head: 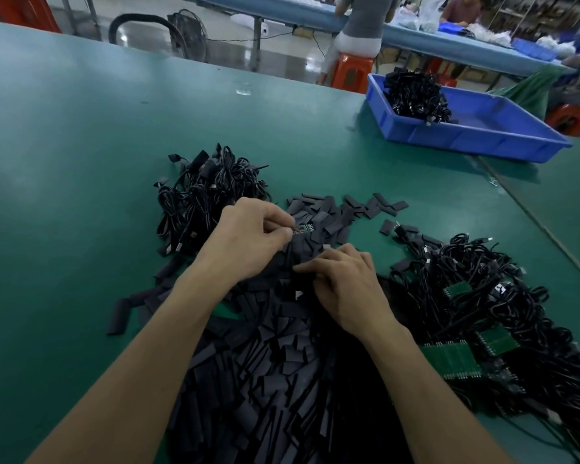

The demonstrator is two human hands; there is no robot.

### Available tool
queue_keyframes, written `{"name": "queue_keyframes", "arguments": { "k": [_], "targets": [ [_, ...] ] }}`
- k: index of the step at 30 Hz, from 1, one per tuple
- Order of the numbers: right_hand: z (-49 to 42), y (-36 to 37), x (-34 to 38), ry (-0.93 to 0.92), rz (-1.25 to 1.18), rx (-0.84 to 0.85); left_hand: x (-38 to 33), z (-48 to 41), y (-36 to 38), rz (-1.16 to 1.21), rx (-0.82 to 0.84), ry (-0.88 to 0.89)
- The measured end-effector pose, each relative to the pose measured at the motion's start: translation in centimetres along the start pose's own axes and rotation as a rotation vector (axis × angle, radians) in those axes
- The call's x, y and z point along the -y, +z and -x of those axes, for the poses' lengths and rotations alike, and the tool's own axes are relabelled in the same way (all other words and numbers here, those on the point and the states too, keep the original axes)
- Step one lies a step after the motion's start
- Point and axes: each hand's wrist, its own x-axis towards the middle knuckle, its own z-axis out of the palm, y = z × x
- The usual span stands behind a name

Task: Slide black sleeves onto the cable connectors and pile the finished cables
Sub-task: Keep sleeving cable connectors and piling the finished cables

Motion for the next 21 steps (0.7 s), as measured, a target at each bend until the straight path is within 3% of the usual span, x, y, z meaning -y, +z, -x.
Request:
{"name": "queue_keyframes", "arguments": {
  "k": [6,13,21],
  "targets": [
    [-0.2,-0.1,-1.1,0.039,-0.264,0.061,0.2,-0.1,-0.4,0.019,-0.011,-0.011],
    [-0.2,-0.6,-1.3,0.054,-0.296,0.201,0.5,-0.3,-0.5,0.023,-0.009,-0.029],
    [0.0,0.2,-1.2,0.053,-0.293,-0.03,0.5,-0.1,-0.5,-0.006,0.04,-0.041]
  ]
}}
